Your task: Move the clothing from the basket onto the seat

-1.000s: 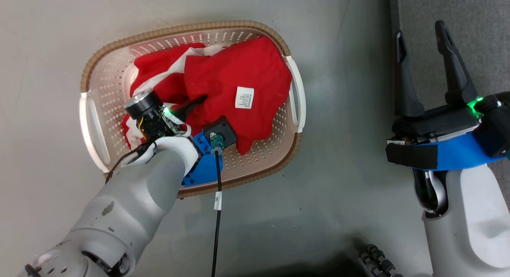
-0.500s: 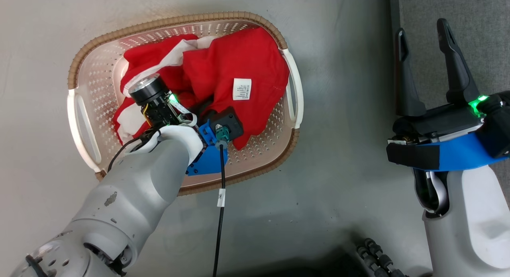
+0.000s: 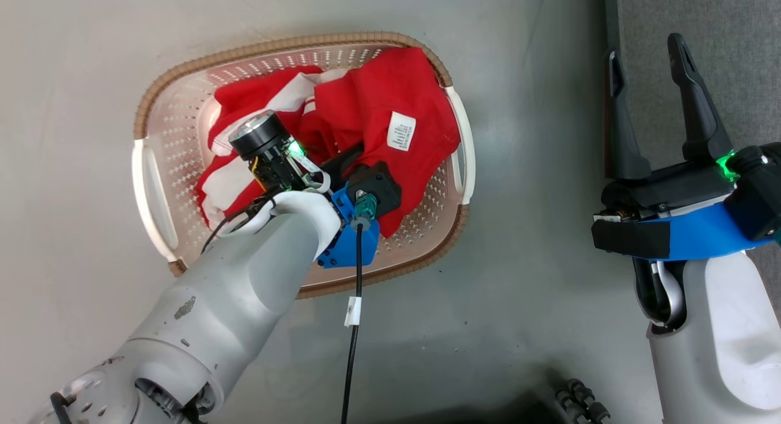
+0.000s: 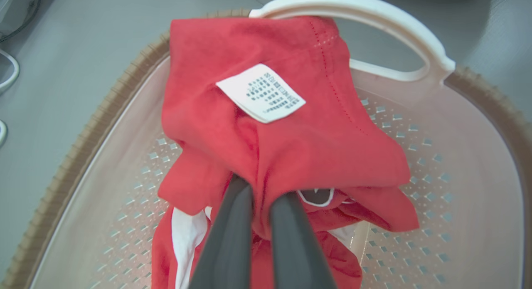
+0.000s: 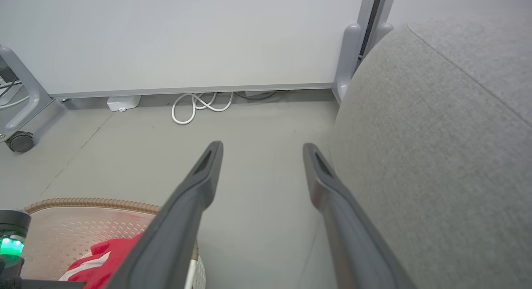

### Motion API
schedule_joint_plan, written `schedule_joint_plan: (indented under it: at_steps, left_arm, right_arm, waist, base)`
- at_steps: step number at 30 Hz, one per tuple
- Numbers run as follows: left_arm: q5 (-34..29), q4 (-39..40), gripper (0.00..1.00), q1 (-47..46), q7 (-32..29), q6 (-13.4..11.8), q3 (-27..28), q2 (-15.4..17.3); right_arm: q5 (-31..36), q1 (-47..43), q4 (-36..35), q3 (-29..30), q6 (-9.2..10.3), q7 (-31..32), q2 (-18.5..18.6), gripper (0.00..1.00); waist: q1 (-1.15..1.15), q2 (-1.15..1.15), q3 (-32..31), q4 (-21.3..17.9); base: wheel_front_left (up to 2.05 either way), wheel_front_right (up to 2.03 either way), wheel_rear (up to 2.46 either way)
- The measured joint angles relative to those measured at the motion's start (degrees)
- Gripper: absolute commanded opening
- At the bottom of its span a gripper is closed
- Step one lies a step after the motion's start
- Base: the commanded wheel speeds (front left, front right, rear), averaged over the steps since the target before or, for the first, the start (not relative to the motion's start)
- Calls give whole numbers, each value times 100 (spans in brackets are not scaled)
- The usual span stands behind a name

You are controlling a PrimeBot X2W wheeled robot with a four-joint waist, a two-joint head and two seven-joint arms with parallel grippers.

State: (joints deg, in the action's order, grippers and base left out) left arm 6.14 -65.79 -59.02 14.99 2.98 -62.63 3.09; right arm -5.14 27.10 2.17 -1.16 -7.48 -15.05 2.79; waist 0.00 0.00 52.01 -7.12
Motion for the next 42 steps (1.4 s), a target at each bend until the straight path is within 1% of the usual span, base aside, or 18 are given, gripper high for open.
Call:
schedule_joint_plan:
  at_steps: [7,11,19,32,42]
  left_arm:
    - [230,523,0,264,0,-51,245,-1]
    - [290,751,0,389,0,-69,330,-4]
    - [354,1296,0,788,0,-112,615,-2]
    - [335,2251,0,1418,0,-118,1198,102]
    - [304,2844,0,1664,0,-60,1753,221]
  right_arm:
    - [69,-8,101,0,0,0,-1,100]
    - [108,-15,156,-1,0,0,-1,100]
    - [209,-138,298,27,0,0,-1,100]
    - [246,-558,536,64,0,0,-1,100]
    - [132,-898,683,57,-1,0,-2,100]
  waist:
    - [0,0,-310,180]
    - [0,0,-466,260]
    - [0,0,-966,498]
    - [-1,0,-2035,822]
    - [-1,1,-2868,945]
  base:
    - [0,0,0]
    - [0,0,0]
    - [0,0,0]
    - [0,0,0]
    - [0,0,0]
